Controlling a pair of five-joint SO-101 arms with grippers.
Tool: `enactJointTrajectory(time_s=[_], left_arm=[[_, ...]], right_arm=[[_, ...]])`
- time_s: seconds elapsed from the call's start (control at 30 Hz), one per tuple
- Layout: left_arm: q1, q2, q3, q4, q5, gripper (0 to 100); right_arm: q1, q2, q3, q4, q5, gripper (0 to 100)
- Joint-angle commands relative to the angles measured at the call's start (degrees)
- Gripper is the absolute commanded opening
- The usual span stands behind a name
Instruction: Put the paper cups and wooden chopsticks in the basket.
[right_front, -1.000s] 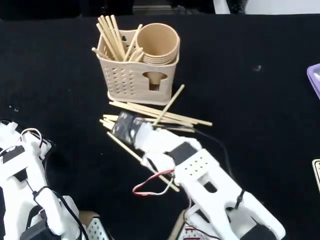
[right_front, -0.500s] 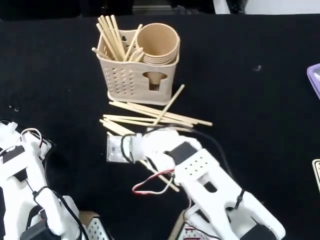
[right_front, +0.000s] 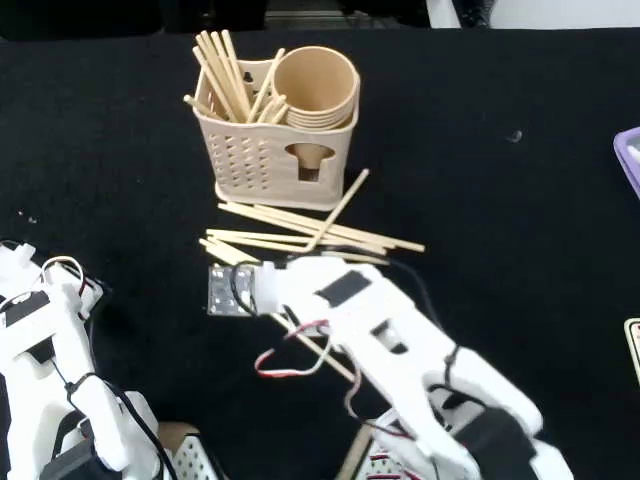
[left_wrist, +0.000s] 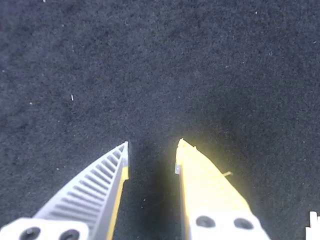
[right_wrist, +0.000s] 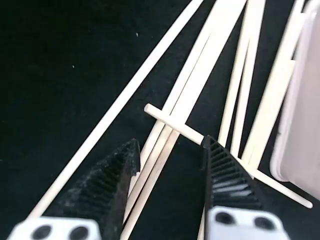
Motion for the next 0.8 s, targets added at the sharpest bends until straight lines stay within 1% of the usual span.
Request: enactJointTrajectory(time_s=[0.0, 0.17, 0.2, 0.37, 0.43, 0.63, 0.77], left_arm=[[0.1, -1.3, -0.8, 0.2, -0.3, 16], [0.1, -1.3, -0.8, 0.2, -0.3, 16], [0.1, -1.3, -0.8, 0.2, -0.3, 16], [0.1, -1.3, -0.9, 0.2, -0.3, 16], [0.1, -1.3, -0.9, 0.2, -0.3, 16], [0.1, -1.3, -0.9, 0.2, -0.3, 16], [0.1, -1.3, -0.9, 0.2, -0.3, 16]], right_arm=[[1.2, 2.6, -5.8, -1.2, 0.5, 20.1], [1.2, 6.3, -8.8, -1.3, 0.4, 19.8], [1.2, 7.1, -9.2, -1.2, 0.4, 18.5], [1.1, 9.8, -9.0, -1.3, 0.3, 1.1], [1.2, 10.0, -9.0, -1.2, 0.1, 2.1], [0.9, 6.1, -9.5, -1.1, -8.0, 1.1], [0.8, 0.5, -9.1, -0.9, -16.8, 1.1]])
